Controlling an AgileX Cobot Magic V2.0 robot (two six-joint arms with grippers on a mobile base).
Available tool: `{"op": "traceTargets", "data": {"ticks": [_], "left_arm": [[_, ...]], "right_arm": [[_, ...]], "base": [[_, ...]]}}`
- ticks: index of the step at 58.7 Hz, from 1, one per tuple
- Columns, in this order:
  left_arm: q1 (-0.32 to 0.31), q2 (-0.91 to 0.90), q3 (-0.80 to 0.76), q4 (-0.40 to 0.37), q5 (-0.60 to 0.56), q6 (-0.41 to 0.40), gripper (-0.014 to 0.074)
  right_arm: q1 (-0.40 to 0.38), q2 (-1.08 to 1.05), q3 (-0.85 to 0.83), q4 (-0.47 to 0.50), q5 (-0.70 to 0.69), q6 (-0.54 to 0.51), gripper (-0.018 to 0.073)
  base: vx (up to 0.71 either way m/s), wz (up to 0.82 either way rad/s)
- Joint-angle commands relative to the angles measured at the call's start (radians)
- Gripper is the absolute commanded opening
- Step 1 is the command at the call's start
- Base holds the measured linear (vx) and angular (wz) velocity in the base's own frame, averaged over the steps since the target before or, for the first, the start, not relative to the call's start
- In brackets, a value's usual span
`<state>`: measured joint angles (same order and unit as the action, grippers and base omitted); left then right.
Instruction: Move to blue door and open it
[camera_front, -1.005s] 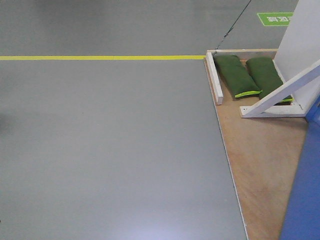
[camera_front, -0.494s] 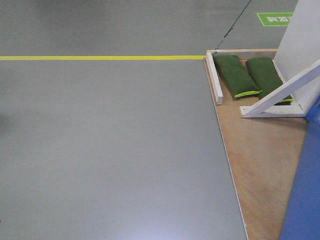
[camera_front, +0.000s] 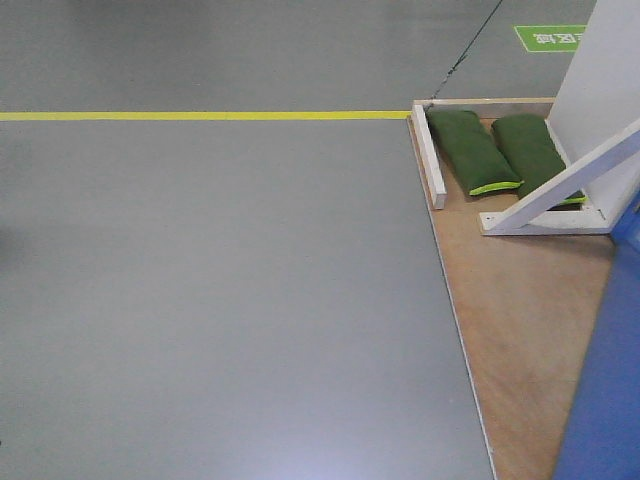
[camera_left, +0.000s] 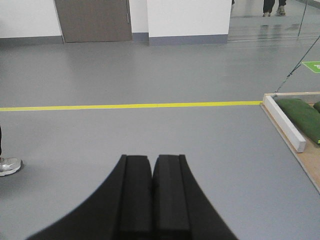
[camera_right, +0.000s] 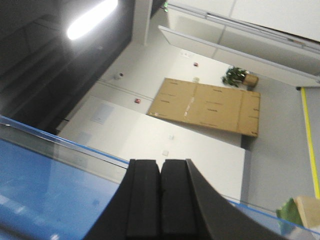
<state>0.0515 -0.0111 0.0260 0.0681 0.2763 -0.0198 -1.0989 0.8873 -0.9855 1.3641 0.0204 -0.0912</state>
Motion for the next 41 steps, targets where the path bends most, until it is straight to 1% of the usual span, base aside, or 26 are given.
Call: {"op": "traceTargets", "data": {"ticks": [1, 9, 25, 27, 32, 38, 41], "left_arm": [[-0.001, -0.013, -0.026, -0.003, -0.085, -0.007, 0.0073], [-0.001, -0.013, -0.026, -0.003, -0.085, -0.007, 0.0073], [-0.001, -0.013, -0.026, -0.003, -0.085, -0.007, 0.0073], [-0.001, -0.013, -0.026, -0.003, -0.085, -0.007, 0.0073], [-0.001, -0.013, -0.026, -0.003, -0.085, -0.007, 0.0073], [-0.001, -0.013, -0.026, -0.003, -0.085, -0.007, 0.0073], [-0.001, -0.013, -0.026, -0.003, -0.085, -0.007, 0.0073]], "right_arm": [[-0.008, 0.067, -0.082, 0.006, 0.087, -0.005, 0.0012], [-0.008, 0.128, -0.119, 0.008, 0.211, -0.005, 0.0012], [0.001, 0.092, -0.115, 0.009, 0.421, -0.005, 0.0012], [0.021, 0.081, -0.115, 0.009, 0.43, -0.005, 0.0012], [0.109, 0.055, -0.115, 0.009, 0.431, -0.005, 0.0012], [0.249, 0.026, -0.115, -0.002, 0.431, -0.005, 0.0012], [0.332, 0.014, -0.115, -0.017, 0.431, -0.005, 0.0012]], "base": [[0.0, 0.0], [0.0, 0.0], [0.0, 0.0], [0.0, 0.0], [0.0, 0.0], [0.0, 0.0], [0.0, -0.01]]}}
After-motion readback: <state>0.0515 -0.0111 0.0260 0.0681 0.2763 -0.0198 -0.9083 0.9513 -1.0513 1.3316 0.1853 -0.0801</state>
